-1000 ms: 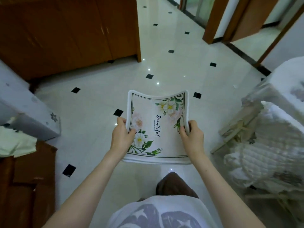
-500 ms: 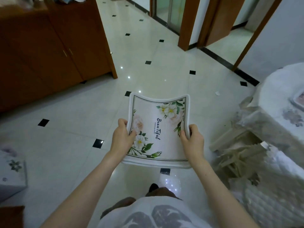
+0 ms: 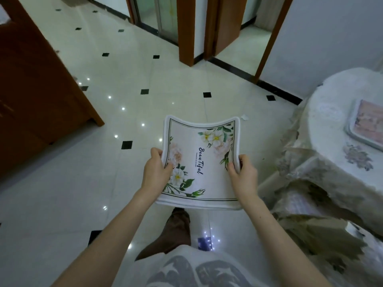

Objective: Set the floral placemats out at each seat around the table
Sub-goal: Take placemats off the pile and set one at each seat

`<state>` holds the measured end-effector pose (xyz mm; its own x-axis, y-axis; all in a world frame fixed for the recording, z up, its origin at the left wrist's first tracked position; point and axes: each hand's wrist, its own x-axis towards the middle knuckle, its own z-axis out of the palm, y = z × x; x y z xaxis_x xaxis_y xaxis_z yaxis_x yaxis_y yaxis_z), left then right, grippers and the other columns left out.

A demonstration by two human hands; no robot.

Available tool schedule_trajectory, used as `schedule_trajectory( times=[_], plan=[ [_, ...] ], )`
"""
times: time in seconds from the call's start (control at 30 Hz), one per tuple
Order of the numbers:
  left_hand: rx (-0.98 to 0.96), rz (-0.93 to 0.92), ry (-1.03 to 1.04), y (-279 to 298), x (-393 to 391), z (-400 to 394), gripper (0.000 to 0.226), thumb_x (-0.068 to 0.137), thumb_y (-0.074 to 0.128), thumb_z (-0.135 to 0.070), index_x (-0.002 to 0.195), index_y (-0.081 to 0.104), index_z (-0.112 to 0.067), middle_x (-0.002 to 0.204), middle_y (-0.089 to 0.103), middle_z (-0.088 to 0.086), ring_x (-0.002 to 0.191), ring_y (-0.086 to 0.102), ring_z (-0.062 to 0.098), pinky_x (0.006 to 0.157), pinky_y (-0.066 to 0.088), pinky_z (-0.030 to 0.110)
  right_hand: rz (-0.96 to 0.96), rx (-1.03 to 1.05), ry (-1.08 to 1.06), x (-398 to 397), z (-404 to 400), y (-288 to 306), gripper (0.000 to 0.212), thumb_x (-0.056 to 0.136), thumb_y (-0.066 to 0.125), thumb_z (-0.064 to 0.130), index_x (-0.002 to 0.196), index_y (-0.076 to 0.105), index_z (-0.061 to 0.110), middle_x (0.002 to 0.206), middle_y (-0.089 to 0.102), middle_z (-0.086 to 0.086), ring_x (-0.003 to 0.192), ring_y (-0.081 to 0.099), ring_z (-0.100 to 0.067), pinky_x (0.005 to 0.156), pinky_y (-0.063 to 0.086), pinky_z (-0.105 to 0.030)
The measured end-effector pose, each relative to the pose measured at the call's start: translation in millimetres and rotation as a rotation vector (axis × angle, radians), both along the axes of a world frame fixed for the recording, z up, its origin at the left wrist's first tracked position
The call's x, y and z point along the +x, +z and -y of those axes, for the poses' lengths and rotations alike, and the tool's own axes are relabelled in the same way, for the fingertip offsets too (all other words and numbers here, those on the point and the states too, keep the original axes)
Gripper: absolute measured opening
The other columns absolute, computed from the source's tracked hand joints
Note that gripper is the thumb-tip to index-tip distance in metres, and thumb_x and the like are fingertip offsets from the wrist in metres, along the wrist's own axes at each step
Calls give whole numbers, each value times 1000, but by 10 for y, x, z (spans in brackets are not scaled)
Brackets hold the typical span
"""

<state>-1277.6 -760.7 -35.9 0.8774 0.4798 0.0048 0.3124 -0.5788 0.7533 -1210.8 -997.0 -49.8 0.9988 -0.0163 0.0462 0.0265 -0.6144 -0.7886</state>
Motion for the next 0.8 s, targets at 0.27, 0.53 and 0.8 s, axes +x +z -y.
schedule_trajectory(
  times=[0.27, 0.53, 0.8],
  plan=[
    [35, -3, -252, 201, 1910, -480, 29, 87, 62, -19, 97, 35, -17, 71, 50, -9, 59, 50, 4, 45, 34, 19, 17, 61, -280, 1269, -412, 208, 13, 86, 61, 15, 82, 51, 7, 73, 62, -13, 63, 54, -29, 52, 31, -29],
    [45, -15, -466, 194, 3402, -253, 29, 87, 62, -19, 95, 34, -16, 72, 52, -5, 57, 48, 7, 44, 29, 20, -19, 67, -473, 2224, -245, 230, 9, 87, 59, 16, 93, 55, 10, 78, 63, -6, 67, 57, -21, 59, 43, -30],
    [51, -16, -596, 164, 4913, 489, 27, 87, 60, -15, 96, 36, -11, 79, 58, 8, 65, 56, 27, 49, 36, 31, 9, 2, -578, 3495, 401, 164, 11, 88, 59, 16, 88, 51, 9, 72, 59, -5, 57, 50, -18, 46, 34, -22]
  ],
)
